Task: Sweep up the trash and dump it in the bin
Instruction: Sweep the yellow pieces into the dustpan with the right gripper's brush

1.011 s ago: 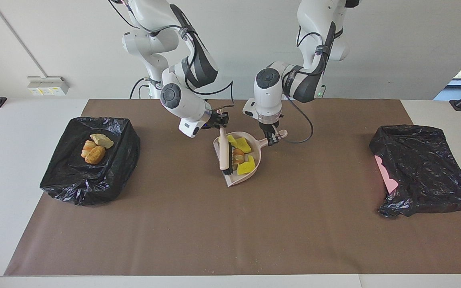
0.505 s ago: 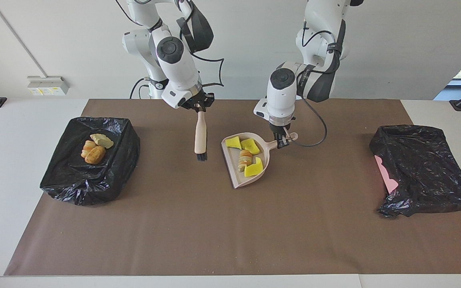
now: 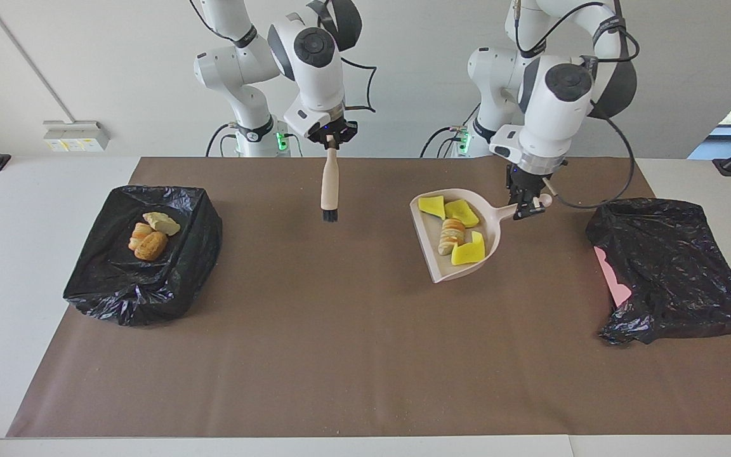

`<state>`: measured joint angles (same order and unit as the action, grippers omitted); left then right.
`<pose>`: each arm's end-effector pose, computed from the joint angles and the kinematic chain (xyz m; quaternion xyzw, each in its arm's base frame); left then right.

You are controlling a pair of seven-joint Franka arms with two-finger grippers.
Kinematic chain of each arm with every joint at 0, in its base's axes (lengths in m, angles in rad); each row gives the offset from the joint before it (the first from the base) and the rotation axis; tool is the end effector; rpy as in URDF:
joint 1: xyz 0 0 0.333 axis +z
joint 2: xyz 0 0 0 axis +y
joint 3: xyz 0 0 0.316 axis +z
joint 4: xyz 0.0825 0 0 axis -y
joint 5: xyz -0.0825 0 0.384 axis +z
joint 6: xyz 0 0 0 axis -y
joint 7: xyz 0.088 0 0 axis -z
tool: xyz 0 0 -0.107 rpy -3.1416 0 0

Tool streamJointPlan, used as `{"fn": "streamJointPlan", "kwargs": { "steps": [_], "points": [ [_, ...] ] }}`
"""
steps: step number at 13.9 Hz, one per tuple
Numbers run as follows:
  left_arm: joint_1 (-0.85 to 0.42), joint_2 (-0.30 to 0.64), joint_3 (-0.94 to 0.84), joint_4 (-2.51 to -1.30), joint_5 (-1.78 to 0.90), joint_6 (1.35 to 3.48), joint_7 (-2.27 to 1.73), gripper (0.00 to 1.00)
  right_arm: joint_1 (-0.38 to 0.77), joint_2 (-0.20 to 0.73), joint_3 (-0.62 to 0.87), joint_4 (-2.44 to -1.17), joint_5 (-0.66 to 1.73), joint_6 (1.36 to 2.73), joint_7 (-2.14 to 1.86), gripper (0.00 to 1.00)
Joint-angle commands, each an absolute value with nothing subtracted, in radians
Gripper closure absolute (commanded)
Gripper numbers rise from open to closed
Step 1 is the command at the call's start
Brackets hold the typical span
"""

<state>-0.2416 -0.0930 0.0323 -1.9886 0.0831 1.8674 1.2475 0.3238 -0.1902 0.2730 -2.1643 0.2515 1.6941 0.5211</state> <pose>0.5180 -0.1031 0.5017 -0.7371 0.6746 0.0311 0.0260 0.3682 0.2838 0.4551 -0.9854 0.0017 0.1703 0.0070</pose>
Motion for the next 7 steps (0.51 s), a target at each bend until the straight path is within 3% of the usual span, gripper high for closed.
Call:
{"fn": "streamJointPlan", "kwargs": {
  "steps": [1,7],
  "points": [
    [-0.102,-0.121,0.021,-1.979,0.054,1.853,1.431,1.00,0.342,-0.195,0.272,-2.217,0.307,1.752,0.529,1.00],
    [0.246,-0.115,0.025,-1.962,0.054,1.937,1.644,1.00,0.465,-0.081,0.272,-2.236,0.313,1.908,0.664,1.00]
  ]
}}
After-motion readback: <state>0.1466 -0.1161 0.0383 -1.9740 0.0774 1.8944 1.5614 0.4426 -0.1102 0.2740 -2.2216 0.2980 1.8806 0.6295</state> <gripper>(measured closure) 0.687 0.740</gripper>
